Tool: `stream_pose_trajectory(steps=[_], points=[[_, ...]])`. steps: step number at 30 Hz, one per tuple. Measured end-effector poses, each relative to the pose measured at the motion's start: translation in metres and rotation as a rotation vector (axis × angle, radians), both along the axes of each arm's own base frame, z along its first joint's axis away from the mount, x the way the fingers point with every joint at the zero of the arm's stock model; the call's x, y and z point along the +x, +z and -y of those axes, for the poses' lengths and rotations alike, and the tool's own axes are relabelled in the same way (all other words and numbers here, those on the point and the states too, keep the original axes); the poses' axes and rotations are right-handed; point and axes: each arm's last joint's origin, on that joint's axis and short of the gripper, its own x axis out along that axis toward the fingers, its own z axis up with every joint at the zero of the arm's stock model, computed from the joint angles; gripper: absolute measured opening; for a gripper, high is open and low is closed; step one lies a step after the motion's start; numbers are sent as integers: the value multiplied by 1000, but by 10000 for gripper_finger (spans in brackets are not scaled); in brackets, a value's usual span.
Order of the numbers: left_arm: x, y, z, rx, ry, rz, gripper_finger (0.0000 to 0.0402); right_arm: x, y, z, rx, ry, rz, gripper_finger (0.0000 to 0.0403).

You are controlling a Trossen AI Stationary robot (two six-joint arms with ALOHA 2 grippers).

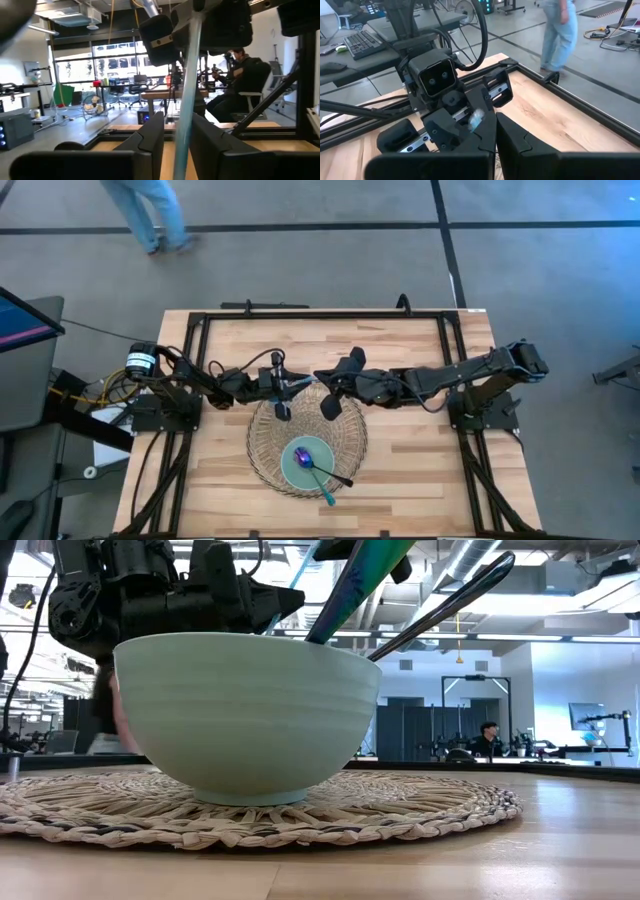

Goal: Pick & Place Utensil
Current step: Put the blue straw into the blue cup on the brown mat, then return to Home Position

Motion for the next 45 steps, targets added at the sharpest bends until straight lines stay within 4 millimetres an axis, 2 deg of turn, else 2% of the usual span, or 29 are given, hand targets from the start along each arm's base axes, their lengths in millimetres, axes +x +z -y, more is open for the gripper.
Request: stream_pose_trajectory(steps=[11,16,24,27,32,39,42,45], points=[[0,0,0,-6,2,0,91,0,0,0,0,1,-1,1],[0,0,2,-66,-34,6,91,0,-1,-2,-14,51,-20,1],[-2,3,21,-56,-108,15,91,-10,-4,-14,-18,161,-121,1],[-8,13,27,-23,-116,54,91,-16,-5,-19,-31,168,-172,1],[-25,41,27,-22,-124,180,91,-22,-3,-23,-37,180,-189,1],[-59,79,23,-34,-122,314,91,-41,15,-31,-33,222,-154,1],[-69,86,21,-30,-121,247,91,-58,28,-36,-34,254,-145,1],[-78,82,20,-42,-134,69,91,-79,41,-41,-37,290,-133,1]])
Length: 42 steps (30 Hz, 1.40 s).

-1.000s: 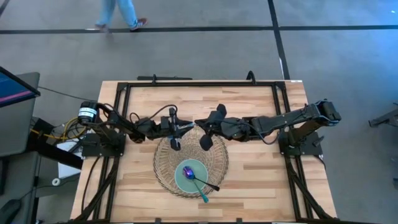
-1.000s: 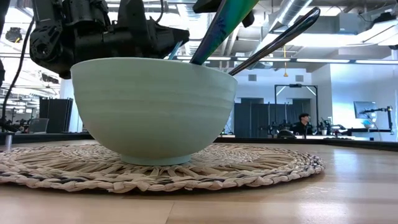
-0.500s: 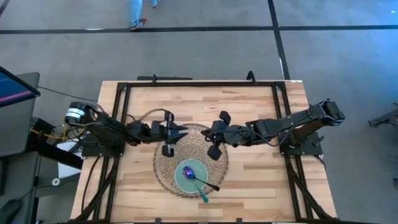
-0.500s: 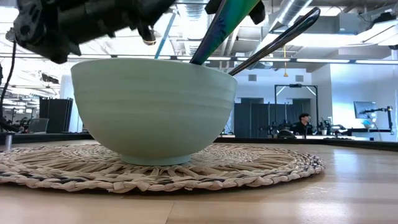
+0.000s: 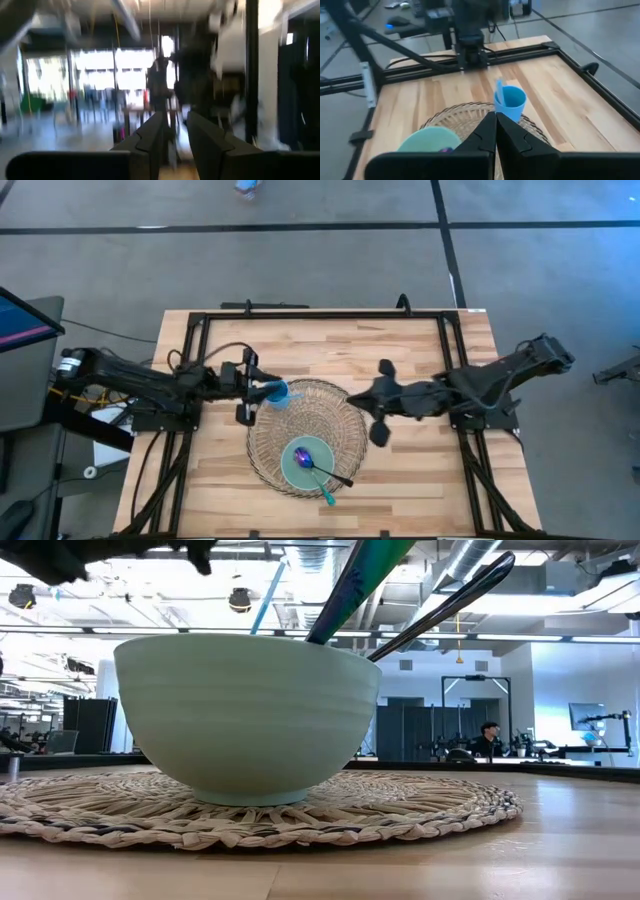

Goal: Pick & Place Utensil
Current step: Return to Home Position

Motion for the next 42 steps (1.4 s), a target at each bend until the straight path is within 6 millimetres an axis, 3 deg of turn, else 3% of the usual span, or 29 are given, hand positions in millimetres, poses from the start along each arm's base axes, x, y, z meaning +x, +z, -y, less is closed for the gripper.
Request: stream_pose_trajectory(steps=[6,15,19,34,42], points=[[-24,-15,-3,-58,-37,-301,91,-39,10,-11,-74,31,-54,1],[-76,-2,-10,-121,-62,-219,91,-75,-8,-27,-226,-5,-244,1],[-91,-7,-13,-118,-60,-248,91,-78,-11,-34,-154,6,-254,1],[-89,-42,-12,-107,-49,-418,91,-81,-12,-37,-162,-12,-241,1],[-91,-69,-13,-127,-56,-407,91,-84,-35,-33,-159,-88,-259,1]])
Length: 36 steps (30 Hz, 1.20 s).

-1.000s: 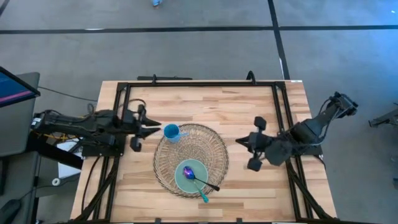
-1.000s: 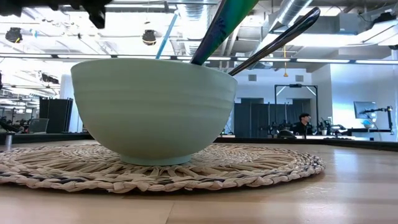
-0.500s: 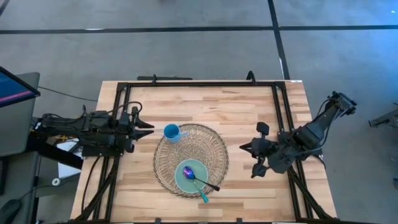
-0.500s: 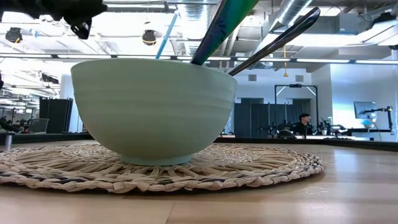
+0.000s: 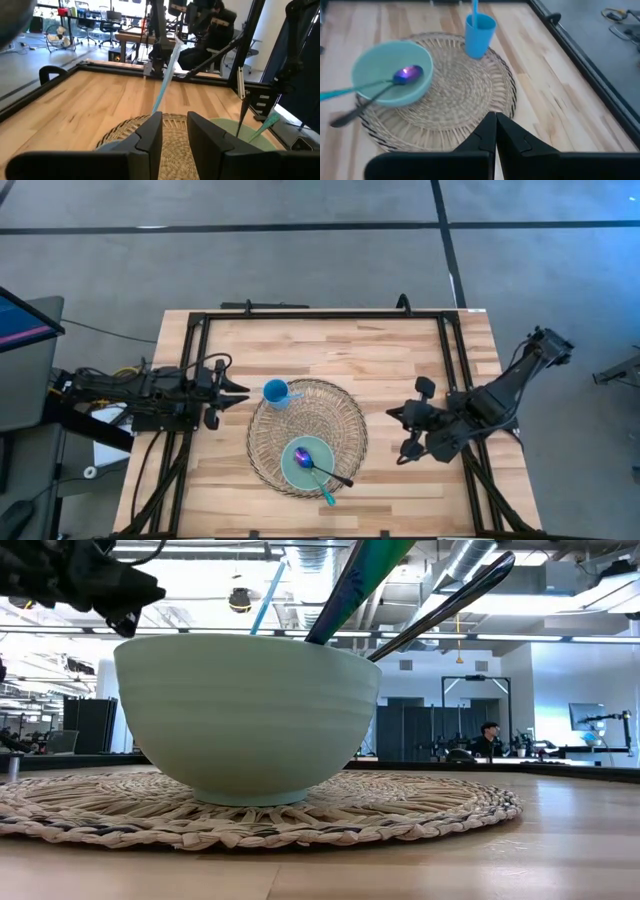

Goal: Pick & Place Utensil
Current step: Return to Home Position

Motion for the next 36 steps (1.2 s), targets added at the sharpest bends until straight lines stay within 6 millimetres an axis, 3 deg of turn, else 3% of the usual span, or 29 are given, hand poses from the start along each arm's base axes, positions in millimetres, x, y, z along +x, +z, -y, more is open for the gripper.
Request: stream_pose_trajectory(steps=[7,20,31,36], points=[[-1,-16,-1,-4,26,11,91,-4,-26,4,-10,-67,-23,1],[10,-49,0,-31,50,21,91,-36,-55,30,114,-139,42,1],[10,-47,0,-33,49,43,91,-54,-91,45,175,-120,123,1],[10,-47,0,-56,46,43,91,-57,-98,48,200,-74,192,1]])
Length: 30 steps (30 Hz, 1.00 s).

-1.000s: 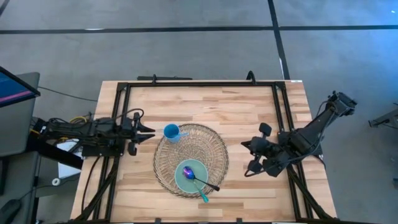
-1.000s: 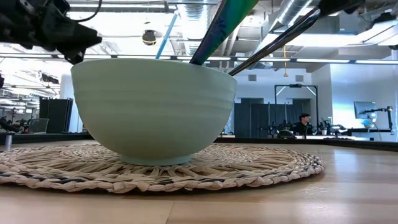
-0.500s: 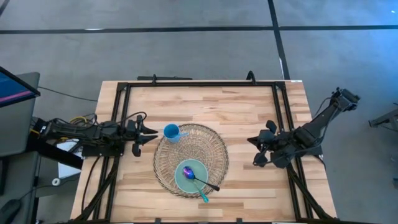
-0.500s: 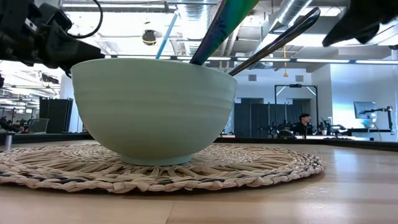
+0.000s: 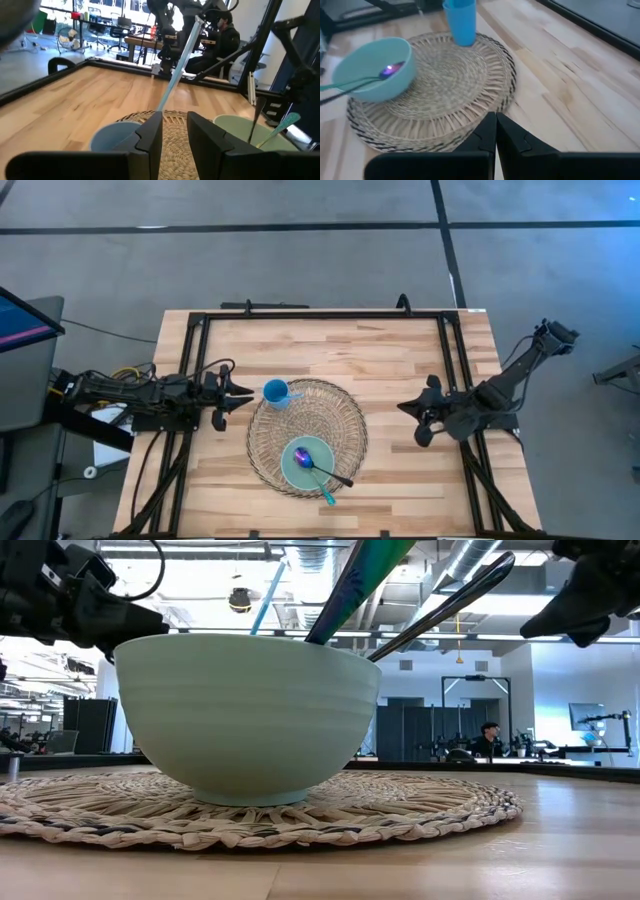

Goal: Pick & Place Utensil
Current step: Return to Home Position

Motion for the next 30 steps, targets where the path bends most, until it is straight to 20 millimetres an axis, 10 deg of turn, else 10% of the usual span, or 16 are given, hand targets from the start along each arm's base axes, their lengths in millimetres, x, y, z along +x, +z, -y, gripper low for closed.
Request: stream_pose_trajectory(steps=[30], points=[[0,0,0,-24,-3,4,91,-8,-53,34,-63,388,324,1]])
